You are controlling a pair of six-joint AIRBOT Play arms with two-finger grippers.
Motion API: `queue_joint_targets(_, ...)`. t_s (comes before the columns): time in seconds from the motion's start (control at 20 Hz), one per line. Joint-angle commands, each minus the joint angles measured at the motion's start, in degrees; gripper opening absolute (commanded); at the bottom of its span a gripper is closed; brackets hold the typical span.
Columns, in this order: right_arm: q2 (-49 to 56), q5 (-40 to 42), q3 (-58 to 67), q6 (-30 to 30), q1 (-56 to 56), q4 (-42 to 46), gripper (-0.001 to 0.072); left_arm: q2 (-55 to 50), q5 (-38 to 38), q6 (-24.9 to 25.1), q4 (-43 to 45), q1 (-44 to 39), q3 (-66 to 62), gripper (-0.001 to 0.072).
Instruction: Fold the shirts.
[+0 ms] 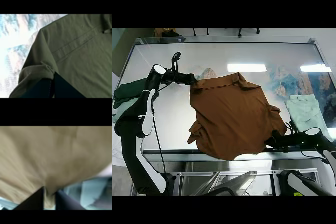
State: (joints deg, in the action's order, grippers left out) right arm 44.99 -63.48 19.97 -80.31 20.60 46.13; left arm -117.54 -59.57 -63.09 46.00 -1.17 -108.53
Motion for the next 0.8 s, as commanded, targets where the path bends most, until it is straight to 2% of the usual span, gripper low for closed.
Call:
queue_joint_targets(0.0,6.54,3.58,0.48,16.09,0.02,-16.46,0.0103,-0.02,-0.02,0.00,-0.04,0.33,-0.07,0.0015)
queue_joint_targets(0.05,8.02,4.09,2.01,19.15,0.02,-19.54,0.0026,0.04,-0.26,-0.57,-0.04,0.85,-0.07,0.0015)
queue_joint_targets(0.2,14.78,6.99,13.22,23.08,0.04,-19.58,0.0014,0.46,-3.39,-4.20,1.18,3.58,-0.04,0.0014)
queue_joint_targets(0.3,23.87,7.34,26.12,25.05,0.02,-19.58,0.0013,0.74,-8.37,-9.31,7.15,5.84,-0.04,0.0013)
queue_joint_targets(0.4,34.95,6.14,41.42,24.94,-0.48,-19.65,0.0013,1.03,-16.85,-12.66,12.59,7.52,0.11,0.0013)
queue_joint_targets(0.5,45.81,4.09,57.68,23.50,-2.38,-19.63,0.0013,3.85,-22.12,-13.11,13.92,8.55,4.63,0.0013)
queue_joint_targets(0.6,55.58,3.43,73.57,21.49,-5.60,-19.61,0.0013,9.03,-22.18,-13.51,15.34,8.72,12.70,0.0013)
queue_joint_targets(0.75,68.06,1.25,93.74,18.69,-10.86,-19.61,0.0013,18.73,-18.25,-14.40,16.26,8.70,28.33,0.0014)
